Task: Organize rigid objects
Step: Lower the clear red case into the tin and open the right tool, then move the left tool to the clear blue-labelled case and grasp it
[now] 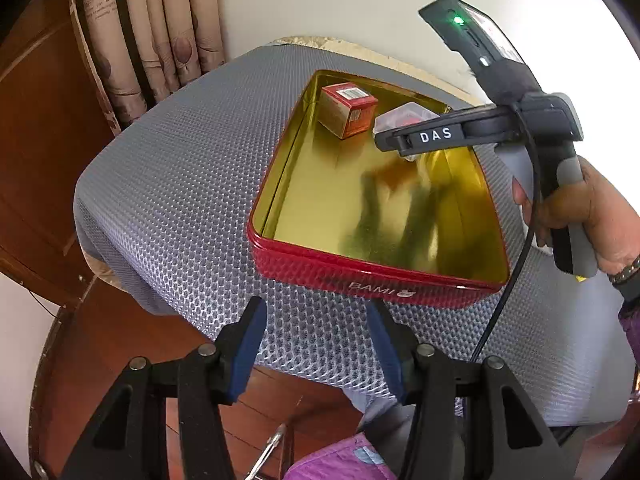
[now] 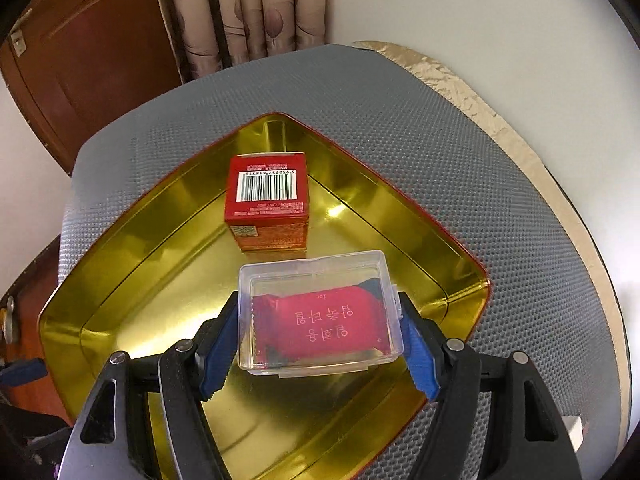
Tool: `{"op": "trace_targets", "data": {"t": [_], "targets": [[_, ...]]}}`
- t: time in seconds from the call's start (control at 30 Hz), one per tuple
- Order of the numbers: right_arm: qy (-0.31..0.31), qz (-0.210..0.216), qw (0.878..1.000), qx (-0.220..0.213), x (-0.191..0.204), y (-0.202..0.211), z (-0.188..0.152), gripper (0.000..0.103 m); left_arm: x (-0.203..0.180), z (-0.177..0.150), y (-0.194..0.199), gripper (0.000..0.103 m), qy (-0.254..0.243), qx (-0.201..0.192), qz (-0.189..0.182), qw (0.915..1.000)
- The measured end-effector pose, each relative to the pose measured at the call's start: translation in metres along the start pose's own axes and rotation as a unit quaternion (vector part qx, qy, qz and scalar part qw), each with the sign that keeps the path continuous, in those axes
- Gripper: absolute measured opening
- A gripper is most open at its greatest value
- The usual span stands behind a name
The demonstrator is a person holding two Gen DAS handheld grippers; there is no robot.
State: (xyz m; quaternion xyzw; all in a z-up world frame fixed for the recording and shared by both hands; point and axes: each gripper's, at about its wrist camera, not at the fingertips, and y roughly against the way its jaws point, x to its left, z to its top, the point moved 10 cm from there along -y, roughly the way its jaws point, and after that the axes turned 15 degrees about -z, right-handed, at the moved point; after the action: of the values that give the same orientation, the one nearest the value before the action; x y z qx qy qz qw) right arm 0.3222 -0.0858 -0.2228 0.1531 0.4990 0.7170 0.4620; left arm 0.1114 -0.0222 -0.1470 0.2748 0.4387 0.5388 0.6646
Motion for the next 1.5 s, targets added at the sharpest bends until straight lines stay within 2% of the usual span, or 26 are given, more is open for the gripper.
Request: {"op": "trace_targets", "data": {"t": [0.5,0.53,0.6,0.73,0.87,0.97,1.07,1.13,1.17,1.23,1.3,1.37,1.5], "targets": [[-0.019,-0.009,1.0,0.004,-0.003,-0.013,0.013,0.071,-0.002,-0.005,-0.004,0.053,-0.012,0.009,0.004,0.9999],[-0.025,-0.009,1.0,0.002,-0.004,-0.012,0.014,0.072,-0.001,-0.005,-0.004,0.053,-0.013,0.009,0.004,0.9999],[-0.038,0.0,0.999,-0.003,-0.007,-0.008,0.015,0.081,-0.002,-0.006,-0.005,0.053,-0.015,0.01,0.005,0.9998],[-0.058,-0.004,0.998,-0.03,-0.018,0.011,0.015,0.083,-0.001,-0.005,-0.005,0.053,-0.017,0.01,0.008,0.9998],[-0.12,0.003,0.988,-0.101,-0.043,0.063,0.003,0.084,0.0,-0.005,-0.004,0.053,-0.017,0.01,0.008,0.9998],[-0.178,-0.012,0.973,-0.144,-0.073,0.104,-0.037,0.092,-0.001,-0.005,-0.002,0.053,-0.022,0.006,0.009,0.9997],[-0.239,-0.043,0.958,-0.149,-0.111,0.129,-0.113,0.095,-0.008,-0.007,0.0,0.053,-0.036,0.002,0.014,0.9992],[-0.267,-0.076,0.951,-0.137,-0.133,0.134,-0.166,0.095,-0.016,-0.008,0.002,0.053,-0.053,-0.003,0.017,0.9984],[-0.287,-0.103,0.944,-0.126,-0.148,0.137,-0.203,0.095,-0.02,-0.008,0.003,0.053,-0.061,-0.006,0.018,0.9979],[-0.313,-0.143,0.933,-0.109,-0.171,0.14,-0.256,0.095,-0.033,-0.009,0.007,0.053,-0.083,-0.014,0.014,0.9964],[-0.323,-0.198,0.922,-0.081,-0.2,0.14,-0.311,0.096,-0.049,-0.011,0.009,0.053,-0.099,-0.019,0.001,0.9949],[-0.333,-0.238,0.911,-0.05,-0.223,0.138,-0.355,0.096,-0.07,-0.014,0.009,0.053,-0.114,-0.011,-0.029,0.993],[-0.375,-0.248,0.893,-0.03,-0.25,0.135,-0.403,0.096,-0.125,-0.015,0.001,0.053,-0.142,0.021,-0.084,0.9861]]}}
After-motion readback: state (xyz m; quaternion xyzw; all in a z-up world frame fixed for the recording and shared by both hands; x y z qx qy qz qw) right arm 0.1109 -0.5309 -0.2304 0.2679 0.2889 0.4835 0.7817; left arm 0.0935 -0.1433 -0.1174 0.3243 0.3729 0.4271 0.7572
